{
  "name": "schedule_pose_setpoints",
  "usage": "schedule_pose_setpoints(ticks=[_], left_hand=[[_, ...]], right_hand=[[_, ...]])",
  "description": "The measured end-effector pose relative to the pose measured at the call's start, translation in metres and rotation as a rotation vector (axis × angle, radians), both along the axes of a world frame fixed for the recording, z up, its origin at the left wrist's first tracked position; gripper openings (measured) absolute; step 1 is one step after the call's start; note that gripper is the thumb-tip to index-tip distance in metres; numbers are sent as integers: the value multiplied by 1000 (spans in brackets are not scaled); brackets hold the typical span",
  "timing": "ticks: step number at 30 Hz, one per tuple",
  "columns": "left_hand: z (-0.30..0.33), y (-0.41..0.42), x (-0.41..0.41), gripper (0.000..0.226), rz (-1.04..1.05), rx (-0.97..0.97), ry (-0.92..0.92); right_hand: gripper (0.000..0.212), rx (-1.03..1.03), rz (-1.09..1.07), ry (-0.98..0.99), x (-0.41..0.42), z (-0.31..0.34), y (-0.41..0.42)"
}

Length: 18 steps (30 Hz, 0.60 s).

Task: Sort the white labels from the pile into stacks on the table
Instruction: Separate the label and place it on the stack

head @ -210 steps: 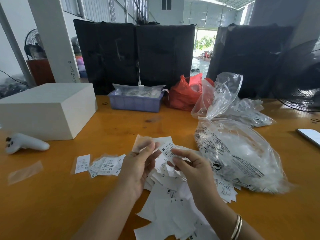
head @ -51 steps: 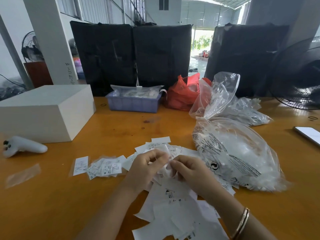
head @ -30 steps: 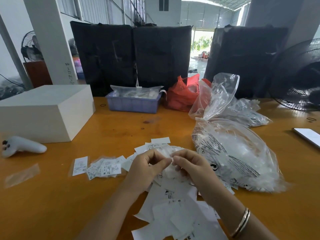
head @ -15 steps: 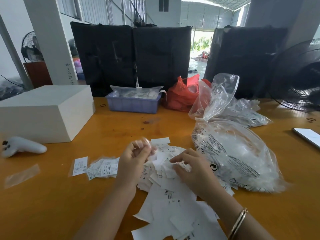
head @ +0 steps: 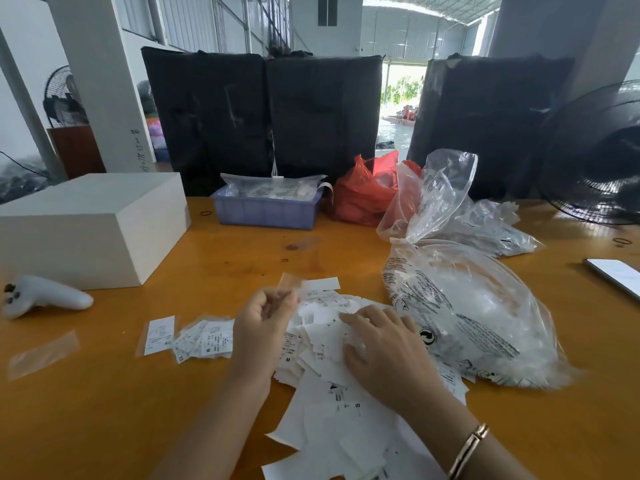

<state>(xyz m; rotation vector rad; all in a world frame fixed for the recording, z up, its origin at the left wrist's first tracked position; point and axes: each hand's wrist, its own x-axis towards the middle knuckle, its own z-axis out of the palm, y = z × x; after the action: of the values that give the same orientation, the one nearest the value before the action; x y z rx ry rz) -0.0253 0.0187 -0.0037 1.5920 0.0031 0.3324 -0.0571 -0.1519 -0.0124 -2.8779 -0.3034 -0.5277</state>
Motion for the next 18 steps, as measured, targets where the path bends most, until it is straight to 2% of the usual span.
schedule_pose_setpoints(ticks=[5, 9, 11, 14, 18], left_hand=[[1, -1, 0, 1, 15, 38, -10], [2, 0, 0, 3, 25, 43, -25], [3, -1, 0, 5, 10, 43, -45], [4, 0, -1, 9, -24, 66, -72], [4, -1, -2, 6, -79, 112, -88]], right_hand=[[56, -112, 107, 80, 0, -1, 6], [37, -76, 126, -94, -2, 1, 6], [29, 67, 112, -172, -4, 4, 5], [16, 358, 101, -105, -3, 8, 6], [16, 964, 33, -21, -3, 19, 3]])
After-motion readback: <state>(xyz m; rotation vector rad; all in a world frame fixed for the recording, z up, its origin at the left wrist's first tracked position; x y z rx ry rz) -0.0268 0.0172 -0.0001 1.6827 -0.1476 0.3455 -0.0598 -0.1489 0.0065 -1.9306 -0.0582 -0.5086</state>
